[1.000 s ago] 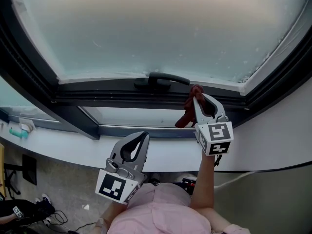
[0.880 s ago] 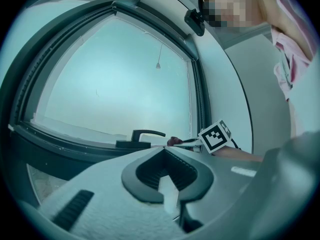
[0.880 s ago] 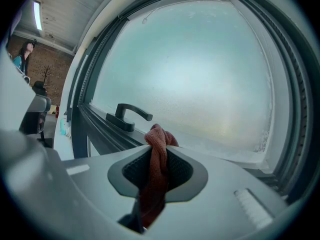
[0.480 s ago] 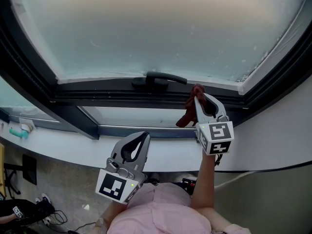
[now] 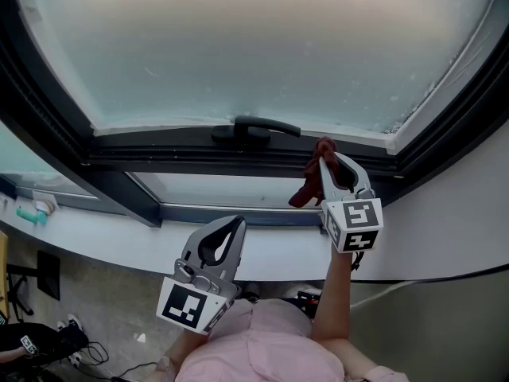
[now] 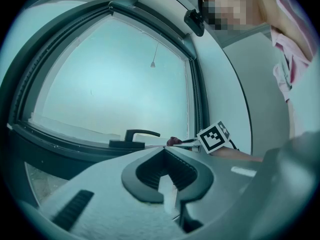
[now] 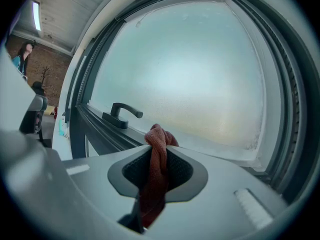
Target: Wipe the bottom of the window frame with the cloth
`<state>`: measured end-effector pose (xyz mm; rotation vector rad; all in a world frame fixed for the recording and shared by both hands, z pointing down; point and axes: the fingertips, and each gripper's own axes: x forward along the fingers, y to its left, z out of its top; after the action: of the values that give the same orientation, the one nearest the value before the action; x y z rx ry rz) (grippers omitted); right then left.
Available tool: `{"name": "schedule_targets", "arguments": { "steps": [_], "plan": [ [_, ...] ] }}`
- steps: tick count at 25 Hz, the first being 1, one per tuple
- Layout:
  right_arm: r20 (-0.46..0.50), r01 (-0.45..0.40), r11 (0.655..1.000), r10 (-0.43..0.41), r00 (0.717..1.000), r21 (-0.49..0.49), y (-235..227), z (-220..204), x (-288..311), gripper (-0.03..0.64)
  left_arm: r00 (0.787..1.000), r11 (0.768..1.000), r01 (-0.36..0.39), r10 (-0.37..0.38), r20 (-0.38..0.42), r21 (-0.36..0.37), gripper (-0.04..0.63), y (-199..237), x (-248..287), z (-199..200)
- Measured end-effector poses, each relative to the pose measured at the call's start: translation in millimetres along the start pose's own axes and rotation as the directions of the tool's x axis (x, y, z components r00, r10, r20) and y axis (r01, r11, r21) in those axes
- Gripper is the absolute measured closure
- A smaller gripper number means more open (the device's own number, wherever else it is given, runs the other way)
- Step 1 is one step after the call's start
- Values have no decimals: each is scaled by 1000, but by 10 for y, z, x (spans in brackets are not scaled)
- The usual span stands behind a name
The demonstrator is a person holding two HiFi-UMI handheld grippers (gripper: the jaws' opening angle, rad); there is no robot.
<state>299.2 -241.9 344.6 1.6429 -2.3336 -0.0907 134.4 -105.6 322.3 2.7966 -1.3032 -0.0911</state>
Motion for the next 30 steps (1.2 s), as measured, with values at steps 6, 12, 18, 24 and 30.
{"name": "schedule_targets", "arguments": {
  "steps": [6, 12, 18, 24, 30],
  "plan": [
    [-2, 0, 1000, 0, 1000, -12, -55, -20, -12, 552, 1000, 1000, -13, 13, 7, 1, 597, -43, 1, -35],
    [-1, 3, 1000, -3, 1000, -23, -114, -39, -41, 552, 1000, 1000, -14, 14, 15, -1, 598, -119, 24, -70],
    [7, 1, 1000, -1, 1000, -20, -146, -55, -50, 552, 1000, 1000, -21, 21, 20, 0, 597, -127, 44, -84],
    [15, 1, 1000, 0, 1000, -20, -141, -51, -60, 552, 1000, 1000, 3, -3, 27, 6, 598, -167, 115, -77],
    [13, -8, 1000, 8, 1000, -26, -137, -43, -51, 552, 999, 999, 37, -37, 32, 3, 598, -165, 238, -62]
  ]
}}
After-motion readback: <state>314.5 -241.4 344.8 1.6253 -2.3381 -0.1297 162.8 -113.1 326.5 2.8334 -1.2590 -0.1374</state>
